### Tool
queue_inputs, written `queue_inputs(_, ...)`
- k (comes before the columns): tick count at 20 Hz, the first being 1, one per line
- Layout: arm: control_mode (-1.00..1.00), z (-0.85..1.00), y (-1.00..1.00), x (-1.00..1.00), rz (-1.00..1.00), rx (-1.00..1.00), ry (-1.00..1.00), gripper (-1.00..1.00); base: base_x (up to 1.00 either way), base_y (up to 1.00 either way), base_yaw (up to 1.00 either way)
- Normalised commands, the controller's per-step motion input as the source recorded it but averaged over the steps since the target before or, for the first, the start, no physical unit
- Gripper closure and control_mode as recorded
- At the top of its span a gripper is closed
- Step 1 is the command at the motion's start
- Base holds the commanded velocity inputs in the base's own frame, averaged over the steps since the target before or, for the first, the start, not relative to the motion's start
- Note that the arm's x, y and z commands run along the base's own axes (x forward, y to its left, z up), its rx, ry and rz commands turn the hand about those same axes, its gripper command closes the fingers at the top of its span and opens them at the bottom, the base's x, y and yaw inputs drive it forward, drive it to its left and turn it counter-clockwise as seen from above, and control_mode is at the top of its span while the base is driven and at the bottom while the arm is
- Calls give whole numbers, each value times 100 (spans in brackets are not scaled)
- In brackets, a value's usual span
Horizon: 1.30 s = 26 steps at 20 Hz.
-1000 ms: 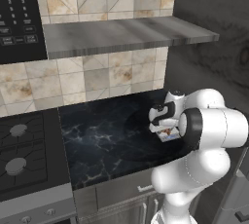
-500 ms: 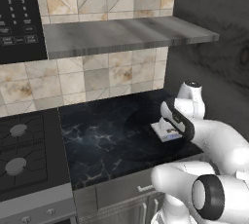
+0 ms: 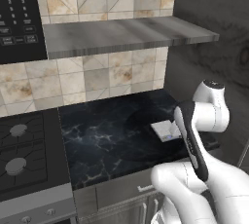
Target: Take the chicken drumstick from the fridge and place it on the digital scale on the counter by the fridge. Wait a few seconds for a reading, then move it to the plate on the dining counter.
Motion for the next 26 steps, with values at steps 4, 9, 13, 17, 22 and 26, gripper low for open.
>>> queue_inputs(4,-100,66,0,-91,0,0,0,100,0,0,0)
queue_inputs(9,-100,91,0,-53,0,0,0,100,0,0,0)
queue_inputs(13,-100,71,1,-41,0,0,0,100,0,0,0)
queue_inputs(17,-100,3,0,0,0,0,0,100,0,0,0)
queue_inputs(22,-100,0,0,0,0,0,0,100,0,0,0)
queue_inputs(26,100,0,0,0,0,0,0,100,-7,0,0)
